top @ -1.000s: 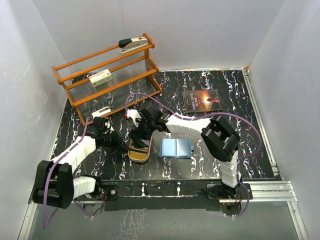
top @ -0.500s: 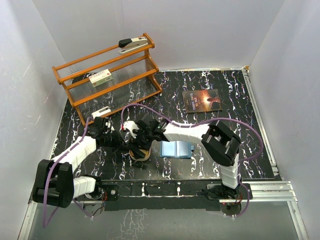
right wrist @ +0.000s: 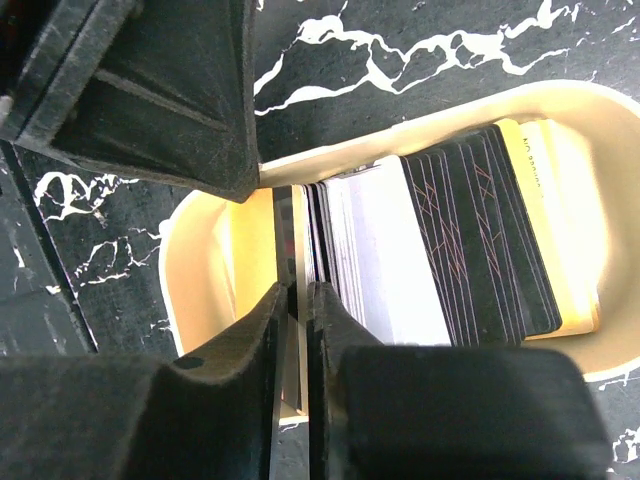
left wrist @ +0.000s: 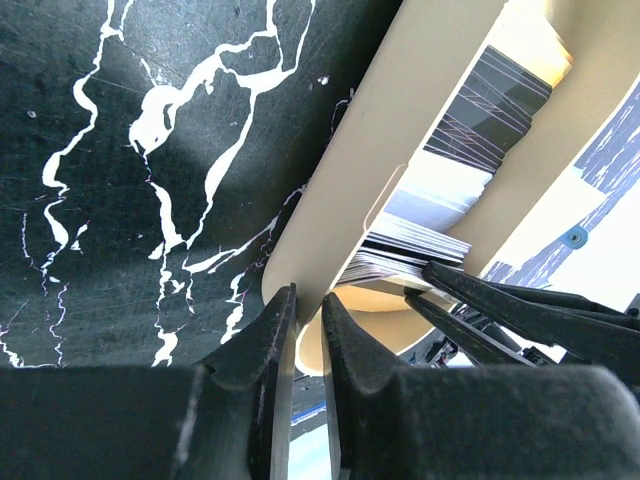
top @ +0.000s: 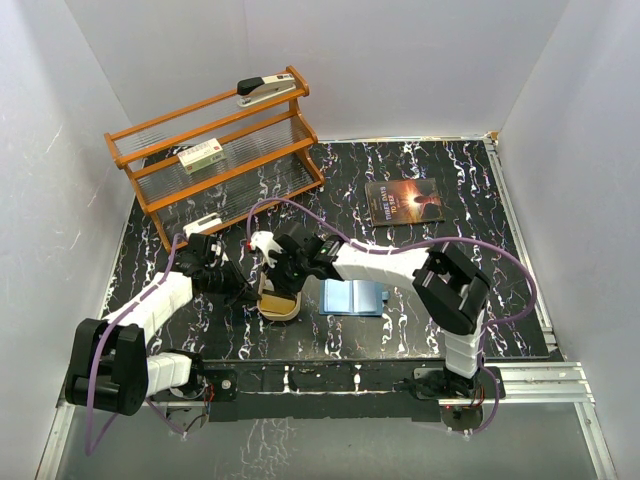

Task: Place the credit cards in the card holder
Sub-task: Adjust the credit card in the storage box.

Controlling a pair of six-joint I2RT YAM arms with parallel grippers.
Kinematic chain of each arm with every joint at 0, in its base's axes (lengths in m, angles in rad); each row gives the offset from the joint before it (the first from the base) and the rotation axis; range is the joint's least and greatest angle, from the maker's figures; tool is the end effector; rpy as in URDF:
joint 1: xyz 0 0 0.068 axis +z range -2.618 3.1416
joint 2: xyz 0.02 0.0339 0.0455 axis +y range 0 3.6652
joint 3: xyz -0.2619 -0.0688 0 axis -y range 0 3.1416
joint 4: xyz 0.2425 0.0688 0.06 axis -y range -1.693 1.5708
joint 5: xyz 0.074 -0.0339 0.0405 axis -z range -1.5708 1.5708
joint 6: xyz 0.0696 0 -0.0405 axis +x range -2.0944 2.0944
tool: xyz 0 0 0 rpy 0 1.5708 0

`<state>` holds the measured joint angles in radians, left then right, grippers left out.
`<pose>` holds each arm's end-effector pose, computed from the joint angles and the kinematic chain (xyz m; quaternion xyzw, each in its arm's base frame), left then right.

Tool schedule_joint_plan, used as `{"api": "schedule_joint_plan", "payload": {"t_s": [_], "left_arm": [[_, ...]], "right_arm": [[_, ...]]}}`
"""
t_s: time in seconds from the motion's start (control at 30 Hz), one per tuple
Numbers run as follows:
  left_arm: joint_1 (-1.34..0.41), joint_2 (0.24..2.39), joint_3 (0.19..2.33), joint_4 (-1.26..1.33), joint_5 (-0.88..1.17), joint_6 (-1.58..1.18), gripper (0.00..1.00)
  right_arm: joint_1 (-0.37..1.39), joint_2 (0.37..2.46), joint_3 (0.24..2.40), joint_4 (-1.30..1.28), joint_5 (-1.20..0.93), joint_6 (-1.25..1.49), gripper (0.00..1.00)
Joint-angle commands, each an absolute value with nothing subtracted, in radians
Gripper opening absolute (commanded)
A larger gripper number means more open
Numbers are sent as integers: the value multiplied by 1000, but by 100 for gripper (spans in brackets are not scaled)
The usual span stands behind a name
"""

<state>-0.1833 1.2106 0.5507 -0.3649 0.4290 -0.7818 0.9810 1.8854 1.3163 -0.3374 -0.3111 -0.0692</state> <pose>0.2183 -0.0699 0.1400 -0.2225 0.9160 -0.3038 0.1382 0.2182 0.3643 0.1720 -0.5119 0.7828 0.2733 0.2248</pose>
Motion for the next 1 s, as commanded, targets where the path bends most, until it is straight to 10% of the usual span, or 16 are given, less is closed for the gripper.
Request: {"api": "schedule_joint_plan", "payload": {"t_s": [0.0, 0.63, 0.97], "left_arm": [[-178, 1234, 564, -394, 329, -773, 12], [-177, 1300, 666, -424, 281, -703, 6], [-178, 1341, 736, -466, 243, -635, 6]], "right_arm": [[994, 1831, 1313, -317, -328, -52, 4], [994, 1907, 1336, -284, -386, -1, 19], [994, 1871, 1343, -278, -83, 17, 2]]}}
